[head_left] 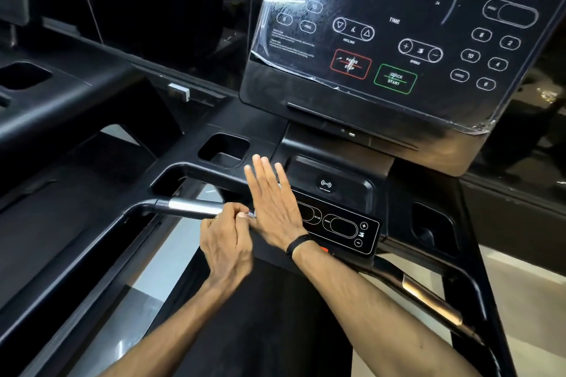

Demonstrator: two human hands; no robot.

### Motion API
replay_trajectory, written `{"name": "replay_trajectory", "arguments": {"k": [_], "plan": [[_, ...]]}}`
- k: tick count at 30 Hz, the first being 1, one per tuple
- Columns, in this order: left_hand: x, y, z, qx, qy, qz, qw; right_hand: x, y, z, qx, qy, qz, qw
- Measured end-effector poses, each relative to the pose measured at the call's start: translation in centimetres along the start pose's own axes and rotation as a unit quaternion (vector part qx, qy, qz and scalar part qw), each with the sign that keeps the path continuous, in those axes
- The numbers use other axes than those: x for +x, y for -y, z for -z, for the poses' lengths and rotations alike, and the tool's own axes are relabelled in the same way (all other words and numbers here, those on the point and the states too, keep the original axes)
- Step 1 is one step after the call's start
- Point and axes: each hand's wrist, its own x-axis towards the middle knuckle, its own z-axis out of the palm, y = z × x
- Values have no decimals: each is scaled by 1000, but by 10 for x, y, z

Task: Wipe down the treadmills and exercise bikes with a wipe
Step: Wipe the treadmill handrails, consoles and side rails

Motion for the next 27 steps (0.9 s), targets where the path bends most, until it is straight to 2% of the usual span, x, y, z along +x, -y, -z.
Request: {"name": "replay_trajectory", "arguments": {"k": [7,9,10,12,15,18,23,27], "plan": [[-6,8,3,17,-6,-11,1000,-11,12,-5,-74,-7,171,982],[-7,7,4,12,-10,-22,1000,-21,12,-9,-26,-41,194,980],[-8,4,4,10,-13,-25,1000,-26,11,-10,46,-70,199,976],[-10,-5,2,4,-12,-45,999,-47,3,-2,241,-89,163,952],[-18,-21,-11,-17,30,-113,993,-76,-21,13,327,-153,50,931],[-34,-42,-34,-55,85,-160,982,-106,-46,12,332,-200,-33,921],[-69,-79,-73,-104,178,-230,951,-172,-82,20,313,-211,-146,914],[-102,-103,-96,-113,242,-283,921,-231,-102,25,255,-229,-230,911]]}}
